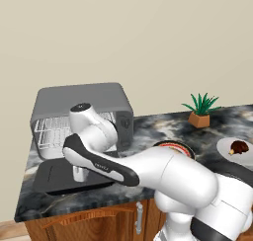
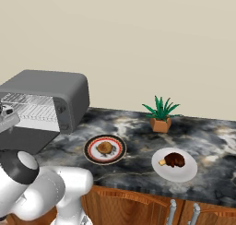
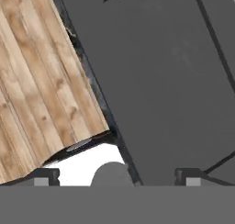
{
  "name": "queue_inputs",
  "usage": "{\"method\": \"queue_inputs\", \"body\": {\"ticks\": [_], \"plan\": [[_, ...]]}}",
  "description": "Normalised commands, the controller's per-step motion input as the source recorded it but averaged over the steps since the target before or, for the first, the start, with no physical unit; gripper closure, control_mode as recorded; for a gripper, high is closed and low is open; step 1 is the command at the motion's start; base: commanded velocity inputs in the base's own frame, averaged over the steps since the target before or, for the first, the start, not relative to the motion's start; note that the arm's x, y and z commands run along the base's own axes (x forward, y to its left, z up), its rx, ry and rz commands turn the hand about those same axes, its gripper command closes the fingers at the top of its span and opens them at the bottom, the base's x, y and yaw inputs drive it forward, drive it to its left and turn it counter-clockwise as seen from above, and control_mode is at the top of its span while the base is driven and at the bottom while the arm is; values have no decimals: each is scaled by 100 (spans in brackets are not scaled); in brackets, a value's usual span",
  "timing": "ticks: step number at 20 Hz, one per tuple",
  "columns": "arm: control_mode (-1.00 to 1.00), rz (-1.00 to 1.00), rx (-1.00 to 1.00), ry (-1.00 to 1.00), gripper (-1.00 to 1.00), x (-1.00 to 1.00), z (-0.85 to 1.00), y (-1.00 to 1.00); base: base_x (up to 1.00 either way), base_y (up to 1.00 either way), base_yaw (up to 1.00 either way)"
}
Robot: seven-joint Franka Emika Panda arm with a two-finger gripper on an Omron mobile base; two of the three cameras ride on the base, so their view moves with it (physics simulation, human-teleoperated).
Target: Open the toaster oven door. Place the bread on the top rack in the toaster oven and place the steak on the bottom rack.
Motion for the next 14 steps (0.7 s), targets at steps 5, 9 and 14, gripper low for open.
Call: {"method": "queue_inputs", "body": {"ticks": [5, 9, 14], "plan": [[-100, -63, 10, -3, -100, 38, -43, 8, 0, 0, 0], [-100, -39, 2, 16, -100, 10, -55, 0, 0, 0, 0], [-100, -36, 1, 5, -100, 3, -61, 5, 0, 0, 0]]}}
